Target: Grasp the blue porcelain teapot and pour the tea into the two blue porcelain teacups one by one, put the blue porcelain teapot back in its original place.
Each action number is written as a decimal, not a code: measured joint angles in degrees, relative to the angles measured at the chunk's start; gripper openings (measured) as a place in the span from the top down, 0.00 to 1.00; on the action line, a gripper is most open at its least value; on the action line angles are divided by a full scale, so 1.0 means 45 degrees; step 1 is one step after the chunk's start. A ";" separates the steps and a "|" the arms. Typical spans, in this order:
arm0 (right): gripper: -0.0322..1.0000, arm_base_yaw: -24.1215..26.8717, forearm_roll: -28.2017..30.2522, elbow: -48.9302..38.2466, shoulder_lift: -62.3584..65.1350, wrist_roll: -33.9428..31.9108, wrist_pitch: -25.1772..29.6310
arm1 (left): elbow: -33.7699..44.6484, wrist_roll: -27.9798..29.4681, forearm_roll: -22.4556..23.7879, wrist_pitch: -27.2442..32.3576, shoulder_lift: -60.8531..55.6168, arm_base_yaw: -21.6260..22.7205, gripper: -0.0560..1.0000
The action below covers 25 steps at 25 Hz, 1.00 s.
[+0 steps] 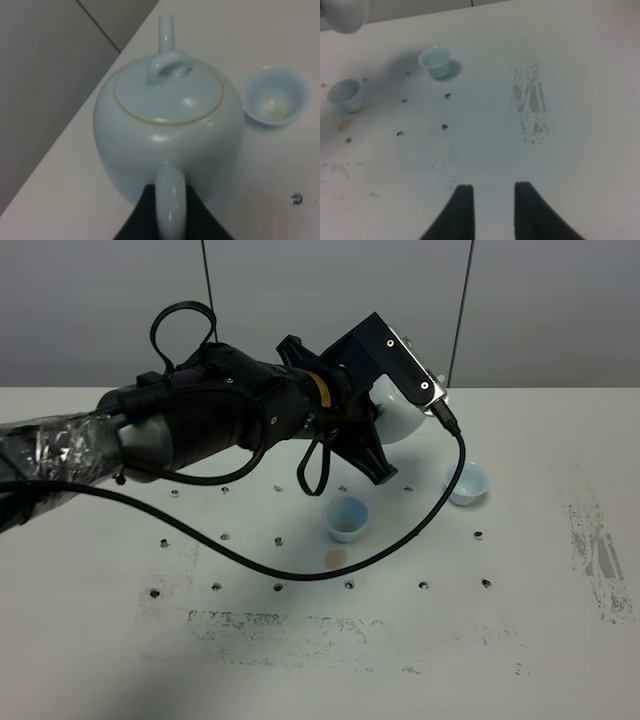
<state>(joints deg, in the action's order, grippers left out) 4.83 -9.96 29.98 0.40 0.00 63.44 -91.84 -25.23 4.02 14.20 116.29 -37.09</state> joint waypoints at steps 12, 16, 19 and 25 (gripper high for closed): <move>0.76 0.0000 0.0000 0.0000 0.0000 0.0000 0.0000 | -0.1679 -0.5499 -0.4854 0.0400 0.1347 0.1173 0.85; 0.76 0.0000 0.0000 0.0000 0.0000 0.0000 0.0000 | -0.1679 -0.8430 -0.7242 0.0978 0.1387 0.1716 0.85; 0.76 0.0000 0.0000 0.0000 0.0000 0.0000 0.0000 | -0.1679 -1.1084 -1.0091 0.1604 0.1387 0.2219 0.85; 0.76 0.0000 0.0000 0.0000 0.0000 0.0000 0.0000 | -0.1679 -1.5994 -1.4453 0.3121 0.1387 0.3115 0.85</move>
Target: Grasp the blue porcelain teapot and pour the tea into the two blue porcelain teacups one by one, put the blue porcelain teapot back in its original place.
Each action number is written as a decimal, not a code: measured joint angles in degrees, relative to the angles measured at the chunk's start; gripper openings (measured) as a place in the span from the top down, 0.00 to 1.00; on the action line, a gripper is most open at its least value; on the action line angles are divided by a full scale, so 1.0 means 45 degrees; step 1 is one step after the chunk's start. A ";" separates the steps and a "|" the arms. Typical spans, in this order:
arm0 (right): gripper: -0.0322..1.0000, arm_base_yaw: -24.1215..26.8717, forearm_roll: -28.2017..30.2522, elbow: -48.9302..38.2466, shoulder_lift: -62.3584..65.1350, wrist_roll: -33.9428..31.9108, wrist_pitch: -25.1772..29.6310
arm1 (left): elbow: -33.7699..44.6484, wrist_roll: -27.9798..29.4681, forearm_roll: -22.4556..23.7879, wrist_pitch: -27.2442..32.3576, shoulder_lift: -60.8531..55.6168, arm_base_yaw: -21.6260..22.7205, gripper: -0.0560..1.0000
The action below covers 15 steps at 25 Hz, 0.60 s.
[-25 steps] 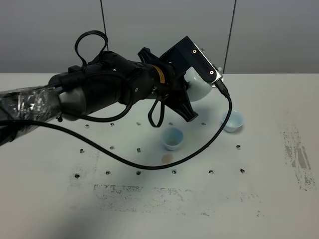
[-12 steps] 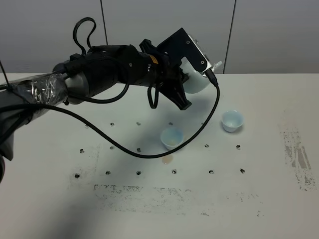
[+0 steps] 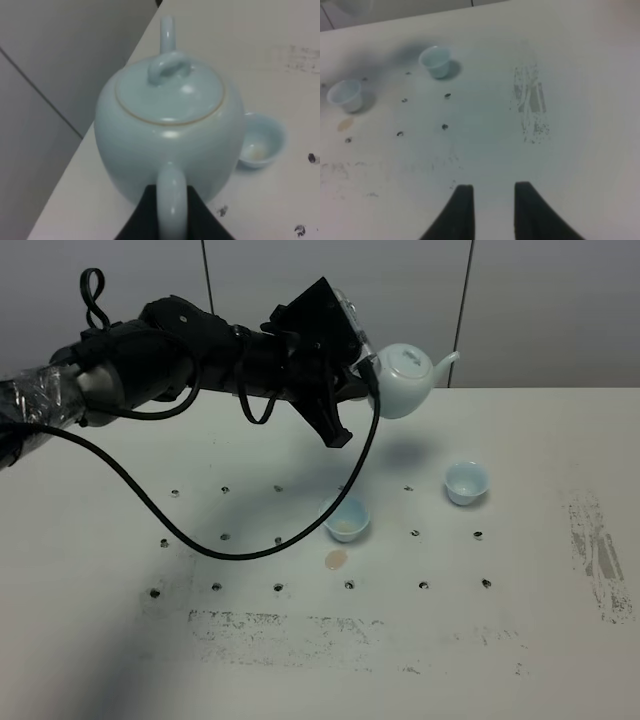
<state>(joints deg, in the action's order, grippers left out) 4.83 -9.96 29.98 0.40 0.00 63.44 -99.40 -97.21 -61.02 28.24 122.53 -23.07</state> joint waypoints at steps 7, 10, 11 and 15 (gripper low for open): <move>0.76 0.0000 0.0000 0.0000 0.0000 0.0000 0.0000 | -0.0003 -0.2970 -0.0741 0.0300 0.0000 0.0178 0.85; 0.76 0.0000 0.0000 0.0000 0.0000 0.0000 0.0000 | -0.0091 -0.3404 -0.1401 0.0300 0.0111 0.0235 0.85; 0.76 0.0000 0.0000 0.0000 0.0000 0.0000 0.0000 | -0.0237 -0.3575 -0.1621 0.0305 0.0258 0.0251 0.85; 0.76 0.0000 0.0000 0.0000 0.0000 0.0000 0.0000 | -0.1378 -0.4077 -0.1751 0.0511 0.1117 0.0277 0.85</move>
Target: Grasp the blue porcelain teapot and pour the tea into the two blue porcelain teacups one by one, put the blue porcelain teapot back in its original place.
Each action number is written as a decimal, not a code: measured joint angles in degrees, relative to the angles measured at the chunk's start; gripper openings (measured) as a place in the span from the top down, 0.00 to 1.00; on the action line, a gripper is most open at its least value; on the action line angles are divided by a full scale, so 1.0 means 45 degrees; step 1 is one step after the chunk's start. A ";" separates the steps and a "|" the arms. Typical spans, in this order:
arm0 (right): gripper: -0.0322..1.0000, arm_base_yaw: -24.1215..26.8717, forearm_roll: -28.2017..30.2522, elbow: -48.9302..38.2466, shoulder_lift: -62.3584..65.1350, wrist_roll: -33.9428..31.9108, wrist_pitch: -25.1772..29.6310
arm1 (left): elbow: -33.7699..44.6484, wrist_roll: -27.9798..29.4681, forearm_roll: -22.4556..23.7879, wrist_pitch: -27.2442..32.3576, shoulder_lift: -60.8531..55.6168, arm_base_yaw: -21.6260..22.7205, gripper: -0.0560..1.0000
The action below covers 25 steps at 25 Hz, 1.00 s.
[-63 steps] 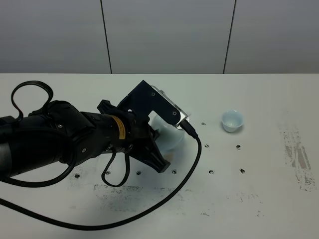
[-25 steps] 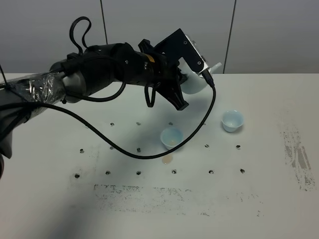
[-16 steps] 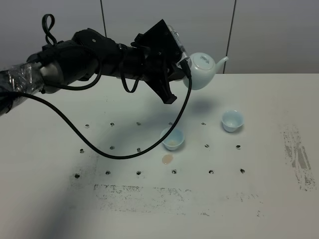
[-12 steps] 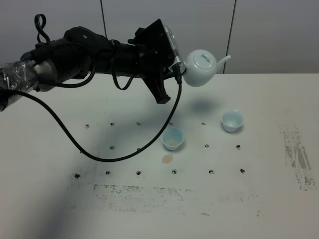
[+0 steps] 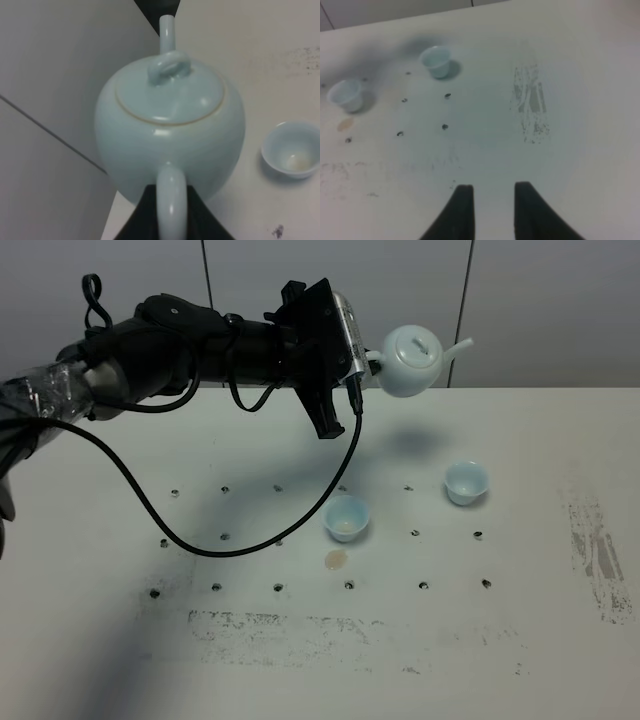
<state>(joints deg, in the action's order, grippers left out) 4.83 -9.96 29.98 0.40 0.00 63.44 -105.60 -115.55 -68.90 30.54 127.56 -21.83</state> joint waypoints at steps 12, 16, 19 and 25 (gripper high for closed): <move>0.76 0.0000 0.0000 0.0000 0.0000 0.0000 0.0000 | -0.1277 -0.0498 0.2719 0.0437 0.0872 -0.0235 0.85; 0.76 0.0000 0.0000 0.0000 0.0000 0.0000 0.0000 | -0.1277 -0.0524 0.3517 0.0447 0.0872 -0.0235 0.85; 0.76 0.0000 0.0000 0.0000 0.0000 0.0000 0.0000 | -0.1277 -0.0536 0.3776 0.0453 0.0872 -0.0235 0.85; 0.76 0.0000 0.0000 0.0000 0.0000 0.0000 0.0000 | -0.1290 -0.0994 0.3806 0.0467 0.0872 -0.0262 0.85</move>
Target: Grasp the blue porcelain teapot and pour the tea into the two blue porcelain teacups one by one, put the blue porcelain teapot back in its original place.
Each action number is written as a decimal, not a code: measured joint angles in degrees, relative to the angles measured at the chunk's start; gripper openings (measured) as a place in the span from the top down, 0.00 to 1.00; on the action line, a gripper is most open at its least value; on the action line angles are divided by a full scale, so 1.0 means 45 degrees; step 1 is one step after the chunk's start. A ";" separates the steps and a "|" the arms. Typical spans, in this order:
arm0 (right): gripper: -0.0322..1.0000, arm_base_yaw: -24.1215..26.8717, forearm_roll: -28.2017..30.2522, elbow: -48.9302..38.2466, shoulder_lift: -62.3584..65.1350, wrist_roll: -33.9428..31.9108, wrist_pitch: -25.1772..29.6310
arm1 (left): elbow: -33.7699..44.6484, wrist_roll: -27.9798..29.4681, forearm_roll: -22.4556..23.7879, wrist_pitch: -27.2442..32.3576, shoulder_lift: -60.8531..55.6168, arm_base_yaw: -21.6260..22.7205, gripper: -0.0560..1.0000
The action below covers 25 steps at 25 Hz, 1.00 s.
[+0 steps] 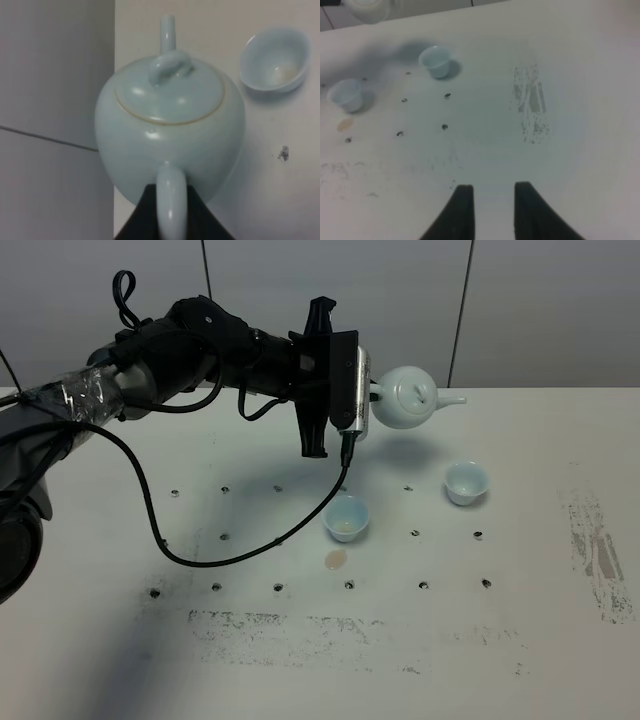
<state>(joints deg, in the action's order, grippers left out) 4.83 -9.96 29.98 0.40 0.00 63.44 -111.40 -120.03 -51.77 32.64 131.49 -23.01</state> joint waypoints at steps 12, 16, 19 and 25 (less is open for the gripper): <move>0.76 0.0000 0.0023 0.0000 0.0000 0.0000 0.0000 | 0.0000 -0.0292 0.0012 -0.0733 0.0064 -0.0451 0.85; 0.76 0.0000 0.0023 0.0000 0.0000 0.0000 0.0000 | 0.0000 -0.0301 0.0424 -0.0674 0.0305 -0.0775 0.85; 0.76 0.0000 0.0023 0.0000 0.0000 0.0000 0.0000 | 0.0000 -0.0288 0.0989 -0.0575 0.0445 -0.0905 0.85; 0.76 0.0000 0.0012 0.0000 0.0000 0.0000 0.0000 | 0.0000 -0.0300 0.2185 -0.0614 0.0445 -0.1030 0.85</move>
<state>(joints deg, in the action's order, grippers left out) 4.83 -9.90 29.98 0.40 0.00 63.44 -111.40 -121.37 -41.94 29.88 133.49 -27.64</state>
